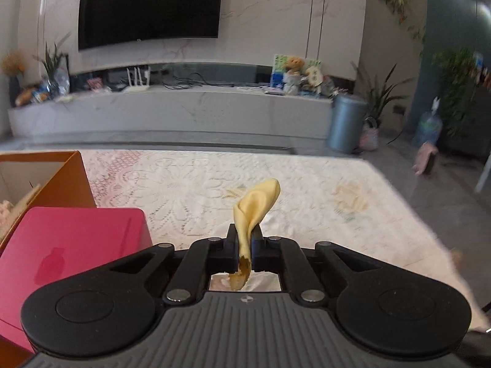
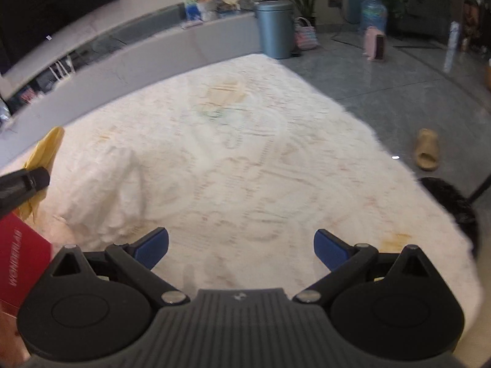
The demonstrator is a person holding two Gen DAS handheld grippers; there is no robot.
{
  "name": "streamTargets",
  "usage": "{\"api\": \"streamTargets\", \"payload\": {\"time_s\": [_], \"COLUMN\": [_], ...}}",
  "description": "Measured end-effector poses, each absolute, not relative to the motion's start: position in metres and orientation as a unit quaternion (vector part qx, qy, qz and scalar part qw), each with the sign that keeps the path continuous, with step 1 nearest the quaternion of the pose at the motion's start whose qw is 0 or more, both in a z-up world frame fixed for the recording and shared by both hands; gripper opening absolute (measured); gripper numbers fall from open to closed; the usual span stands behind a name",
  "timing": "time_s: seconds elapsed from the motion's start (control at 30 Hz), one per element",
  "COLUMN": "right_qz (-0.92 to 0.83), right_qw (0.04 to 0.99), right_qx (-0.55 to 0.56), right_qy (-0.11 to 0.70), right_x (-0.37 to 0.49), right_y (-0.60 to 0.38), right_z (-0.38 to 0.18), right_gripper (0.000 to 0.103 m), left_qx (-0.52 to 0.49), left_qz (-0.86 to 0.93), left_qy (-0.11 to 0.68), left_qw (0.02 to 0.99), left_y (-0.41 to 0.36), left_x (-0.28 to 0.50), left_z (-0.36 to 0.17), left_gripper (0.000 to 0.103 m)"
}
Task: Organize soft objects
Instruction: 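Grasp the yellow scalloped cloth with the left gripper while the right gripper grasps the white tissue, then lift the yellow cloth and white tissue and carry them over the orange box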
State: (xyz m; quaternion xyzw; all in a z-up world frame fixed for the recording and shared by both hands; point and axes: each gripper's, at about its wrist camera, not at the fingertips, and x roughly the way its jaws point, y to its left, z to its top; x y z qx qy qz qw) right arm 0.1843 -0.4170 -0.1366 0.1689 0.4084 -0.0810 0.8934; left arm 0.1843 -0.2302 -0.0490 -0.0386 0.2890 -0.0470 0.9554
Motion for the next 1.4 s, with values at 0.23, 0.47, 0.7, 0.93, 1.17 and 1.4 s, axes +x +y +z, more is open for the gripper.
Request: {"api": "streamTargets", "payload": {"time_s": [0.23, 0.47, 0.7, 0.93, 1.17, 1.4], "right_qz": [-0.015, -0.005, 0.001, 0.005, 0.046, 0.048], "right_qw": [0.921, 0.944, 0.944, 0.942, 0.927, 0.899], "right_qx": [0.192, 0.151, 0.136, 0.013, 0.034, 0.042], "right_qy": [0.339, 0.292, 0.300, 0.335, 0.371, 0.434], "right_x": [0.208, 0.220, 0.236, 0.243, 0.231, 0.180], "right_y": [-0.376, -0.340, -0.312, -0.284, -0.322, -0.367], "right_z": [-0.133, -0.133, -0.147, -0.160, -0.127, -0.104], "right_gripper": [0.100, 0.100, 0.100, 0.093, 0.004, 0.010], "left_qx": [-0.144, -0.149, -0.152, -0.130, -0.118, -0.113], "left_qz": [-0.027, 0.005, 0.018, 0.026, 0.039, 0.038], "left_qy": [0.254, 0.277, 0.286, 0.283, 0.285, 0.287], "left_qw": [0.956, 0.949, 0.946, 0.950, 0.950, 0.950], "left_y": [-0.157, -0.134, -0.127, -0.132, -0.139, -0.142], "left_x": [0.172, 0.191, 0.194, 0.187, 0.188, 0.184], "left_z": [-0.016, -0.027, -0.035, -0.034, -0.032, -0.031], "left_gripper": [0.008, 0.008, 0.008, 0.008, 0.008, 0.008]}}
